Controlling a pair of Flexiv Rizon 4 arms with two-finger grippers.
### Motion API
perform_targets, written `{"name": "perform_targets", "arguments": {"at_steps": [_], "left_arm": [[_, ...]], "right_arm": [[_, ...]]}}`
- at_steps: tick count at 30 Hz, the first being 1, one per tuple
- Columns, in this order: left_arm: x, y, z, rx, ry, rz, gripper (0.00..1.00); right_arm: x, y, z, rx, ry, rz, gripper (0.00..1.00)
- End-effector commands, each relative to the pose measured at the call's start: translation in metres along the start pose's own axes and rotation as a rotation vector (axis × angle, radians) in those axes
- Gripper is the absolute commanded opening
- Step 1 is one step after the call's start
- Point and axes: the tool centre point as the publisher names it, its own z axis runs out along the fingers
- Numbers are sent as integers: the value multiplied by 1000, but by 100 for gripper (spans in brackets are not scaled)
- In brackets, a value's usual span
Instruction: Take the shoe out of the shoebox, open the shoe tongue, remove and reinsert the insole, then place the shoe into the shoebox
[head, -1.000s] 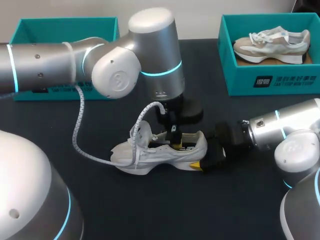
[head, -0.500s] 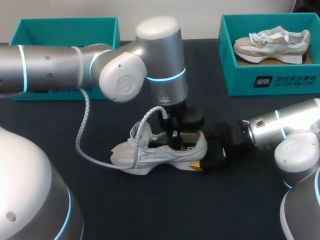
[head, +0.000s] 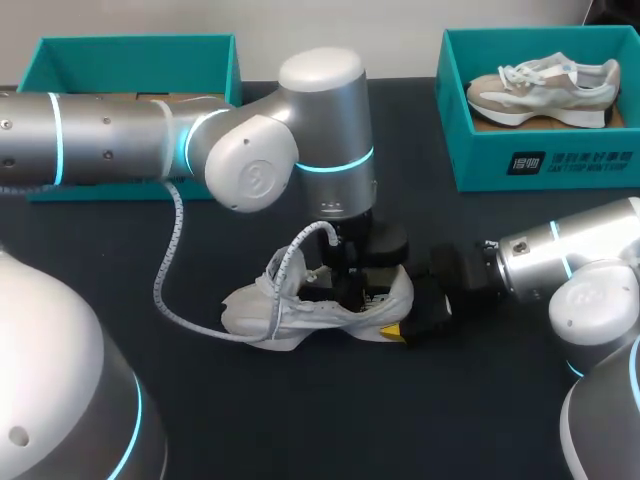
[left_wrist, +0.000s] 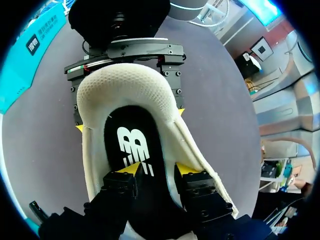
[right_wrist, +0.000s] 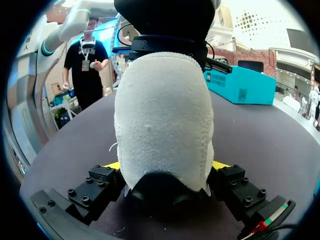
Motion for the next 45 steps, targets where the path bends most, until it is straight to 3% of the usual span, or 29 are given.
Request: {"name": "perform_targets", "arguments": {"at_steps": [1, 8, 9, 10, 12, 16, 26, 34, 45], "left_arm": [[2, -1, 18, -1, -25, -1, 43], [-2, 5, 41, -34, -88, -13, 33], [-3, 6, 43, -38, -86, -12, 27], [-3, 7, 44, -41, -105, -16, 15], [-5, 8, 46, -50, -117, -15, 0], [-5, 10, 38, -33, -129, -29, 0], [2, 17, -6, 33, -132, -40, 0], [6, 25, -23, 59, -90, -69, 0], [12, 34, -53, 159, -18, -126, 0]], "right_arm": [[0, -4, 5, 2, -1, 3, 0], [0, -4, 5, 2, -1, 3, 0], [0, -4, 5, 2, -1, 3, 0], [0, -4, 5, 2, -1, 3, 0], [0, -4, 5, 2, -1, 3, 0], [0, -4, 5, 2, -1, 3, 0], [0, -4, 5, 2, -1, 3, 0], [0, -4, 5, 2, -1, 3, 0], [0, -4, 5, 2, -1, 3, 0]]}}
